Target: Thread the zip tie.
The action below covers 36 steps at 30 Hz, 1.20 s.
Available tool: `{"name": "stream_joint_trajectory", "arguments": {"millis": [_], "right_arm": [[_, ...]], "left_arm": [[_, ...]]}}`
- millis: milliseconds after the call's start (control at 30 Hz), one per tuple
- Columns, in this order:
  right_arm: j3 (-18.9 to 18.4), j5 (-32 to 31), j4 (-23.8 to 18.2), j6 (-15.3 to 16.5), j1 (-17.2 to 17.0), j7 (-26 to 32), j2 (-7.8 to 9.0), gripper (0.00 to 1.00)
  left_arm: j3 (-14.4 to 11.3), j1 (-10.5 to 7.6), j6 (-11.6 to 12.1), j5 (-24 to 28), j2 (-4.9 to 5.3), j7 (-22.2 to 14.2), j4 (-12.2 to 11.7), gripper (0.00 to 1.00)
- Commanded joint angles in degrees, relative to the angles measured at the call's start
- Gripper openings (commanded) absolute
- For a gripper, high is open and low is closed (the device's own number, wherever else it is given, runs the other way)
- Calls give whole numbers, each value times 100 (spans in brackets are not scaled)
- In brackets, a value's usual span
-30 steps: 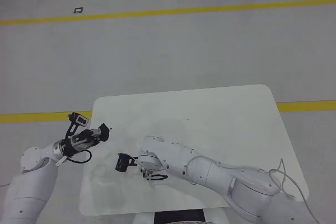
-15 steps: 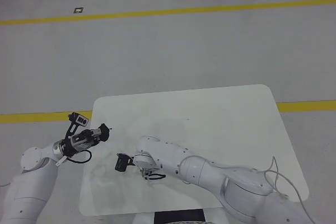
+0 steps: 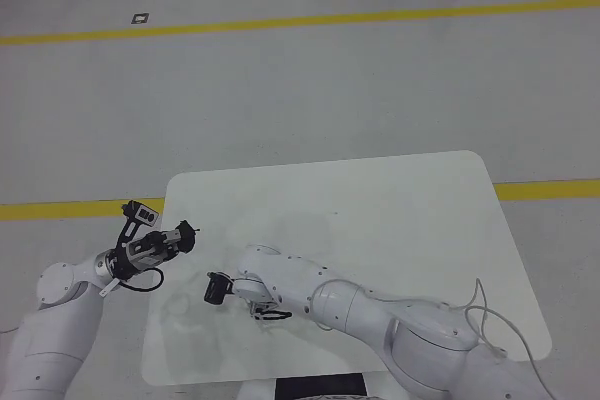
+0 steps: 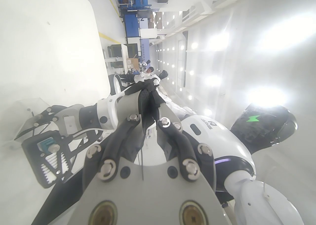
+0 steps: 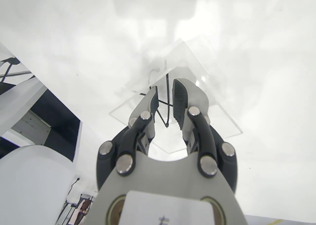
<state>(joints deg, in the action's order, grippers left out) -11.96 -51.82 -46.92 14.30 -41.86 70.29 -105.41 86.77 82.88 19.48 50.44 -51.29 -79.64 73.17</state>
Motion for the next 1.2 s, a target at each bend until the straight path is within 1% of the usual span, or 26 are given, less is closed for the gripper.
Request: {"name": "stream_joint_trajectory", "arguments": {"millis": [0, 67, 100, 200, 300, 533, 667, 700, 800, 833, 1167], "right_arm": [[-10, -51, 30, -42, 1, -25, -23, 16], [-23, -88, 51, -65, 2, -44, -40, 13], [-35, -108, 61, -75, 2, -57, -48, 13], [-67, -142, 76, -84, 0, -82, -62, 5], [-107, -185, 73, -85, -9, -97, -68, 2], [-193, -296, 2, -138, -53, -116, -48, 0], [-265, -403, -93, -240, -92, -141, -10, 0], [-280, -425, -119, -256, -103, -140, 1, 1], [-339, -485, -214, -280, -140, -109, 44, 25], [-357, -504, -246, -286, -150, -99, 58, 29], [-578, -742, -687, -323, -295, 77, 251, 28]], "left_arm": [[0, 0, 0, 0, 0, 0, 0, 0], [0, 0, 0, 0, 0, 0, 0, 0], [0, 0, 0, 0, 0, 0, 0, 0], [0, 0, 0, 0, 0, 0, 0, 0], [0, 0, 0, 0, 0, 0, 0, 0], [0, 0, 0, 0, 0, 0, 0, 0], [0, 0, 0, 0, 0, 0, 0, 0], [0, 0, 0, 0, 0, 0, 0, 0], [0, 0, 0, 0, 0, 0, 0, 0], [0, 0, 0, 0, 0, 0, 0, 0], [0, 0, 0, 0, 0, 0, 0, 0]]}}
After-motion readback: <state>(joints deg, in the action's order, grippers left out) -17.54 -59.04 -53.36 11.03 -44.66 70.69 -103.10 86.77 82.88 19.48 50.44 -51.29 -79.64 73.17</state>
